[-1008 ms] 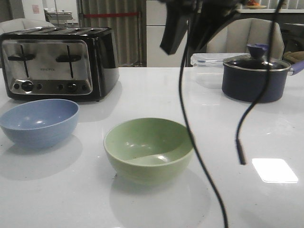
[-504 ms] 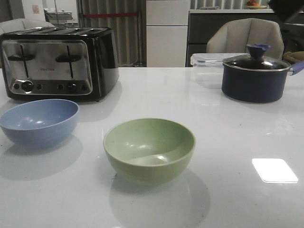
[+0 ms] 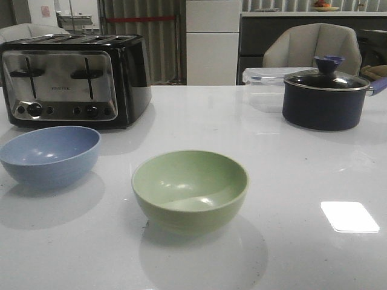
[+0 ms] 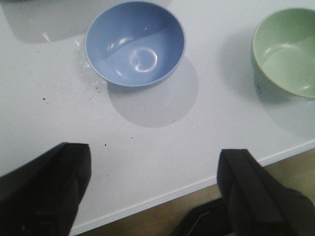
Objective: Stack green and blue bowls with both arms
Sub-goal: 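Lower the left gripper onto the rim of the light blue bowl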
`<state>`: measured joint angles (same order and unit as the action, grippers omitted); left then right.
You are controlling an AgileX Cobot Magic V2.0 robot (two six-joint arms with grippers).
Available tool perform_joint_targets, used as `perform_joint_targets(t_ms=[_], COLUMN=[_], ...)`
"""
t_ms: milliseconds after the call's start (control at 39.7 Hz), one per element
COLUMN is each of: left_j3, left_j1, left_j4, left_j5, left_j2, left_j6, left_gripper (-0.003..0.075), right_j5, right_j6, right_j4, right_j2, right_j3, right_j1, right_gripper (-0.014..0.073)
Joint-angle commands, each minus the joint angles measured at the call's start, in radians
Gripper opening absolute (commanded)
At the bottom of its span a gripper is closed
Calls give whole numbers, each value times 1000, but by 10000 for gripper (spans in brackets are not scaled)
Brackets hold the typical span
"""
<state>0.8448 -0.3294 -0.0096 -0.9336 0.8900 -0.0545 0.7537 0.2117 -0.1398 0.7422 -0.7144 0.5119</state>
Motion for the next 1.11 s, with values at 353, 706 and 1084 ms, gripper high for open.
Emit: perform_joint_targets(t_ms=[353, 706, 1084], left_j3=[291, 421, 433], left_j1=[153, 226, 224], left_j4=[27, -75, -125], left_j5=[27, 95, 235], left_j2=[452, 773, 915], left_j6=[9, 9, 9], left_gripper=[581, 581, 424], right_j5=[-50, -50, -50], right_j6=[8, 8, 8], right_j4=[-9, -9, -9], right_j2=[-7, -7, -7], right_j3=[-26, -26, -26], right_j1=[2, 2, 2], right_gripper=[462, 462, 462])
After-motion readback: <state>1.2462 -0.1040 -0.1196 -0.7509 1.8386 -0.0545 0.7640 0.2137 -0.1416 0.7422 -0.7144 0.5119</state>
